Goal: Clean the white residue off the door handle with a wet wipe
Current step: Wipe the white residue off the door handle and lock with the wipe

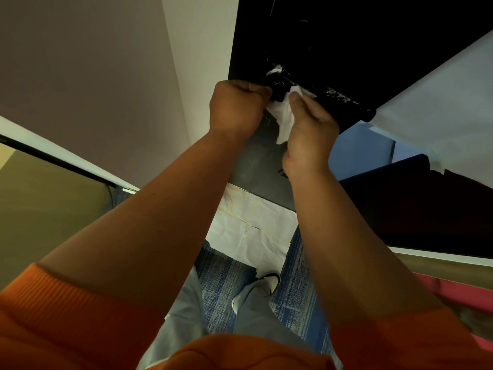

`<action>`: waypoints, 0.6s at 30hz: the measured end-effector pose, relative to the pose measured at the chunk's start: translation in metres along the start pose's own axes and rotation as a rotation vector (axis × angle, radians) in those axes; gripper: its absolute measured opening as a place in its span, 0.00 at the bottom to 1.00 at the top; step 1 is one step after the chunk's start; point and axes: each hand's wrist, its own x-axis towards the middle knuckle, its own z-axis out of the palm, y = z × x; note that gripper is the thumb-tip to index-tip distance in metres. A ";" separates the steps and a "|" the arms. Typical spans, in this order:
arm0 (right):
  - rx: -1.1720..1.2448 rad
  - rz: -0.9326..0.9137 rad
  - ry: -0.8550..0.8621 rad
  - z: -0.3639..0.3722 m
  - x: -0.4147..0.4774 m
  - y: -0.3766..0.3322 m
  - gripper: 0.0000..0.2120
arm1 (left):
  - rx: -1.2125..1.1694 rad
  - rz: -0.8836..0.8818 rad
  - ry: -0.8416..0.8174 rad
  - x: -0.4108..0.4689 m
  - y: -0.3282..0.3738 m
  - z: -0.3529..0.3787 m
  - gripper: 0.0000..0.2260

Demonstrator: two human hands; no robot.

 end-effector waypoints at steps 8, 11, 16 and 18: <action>-0.572 -0.371 -0.308 0.010 0.004 -0.001 0.13 | -0.059 -0.044 -0.030 0.001 -0.004 0.002 0.07; -0.616 -0.520 -0.242 -0.001 0.002 0.005 0.13 | -0.067 -0.024 -0.032 0.001 -0.003 0.002 0.07; -0.685 -0.338 -0.372 0.013 0.012 -0.008 0.14 | -0.061 -0.041 -0.020 0.003 -0.003 0.002 0.07; -0.637 -0.308 -0.363 0.012 0.011 -0.011 0.13 | -0.068 -0.034 -0.017 0.002 -0.003 0.004 0.07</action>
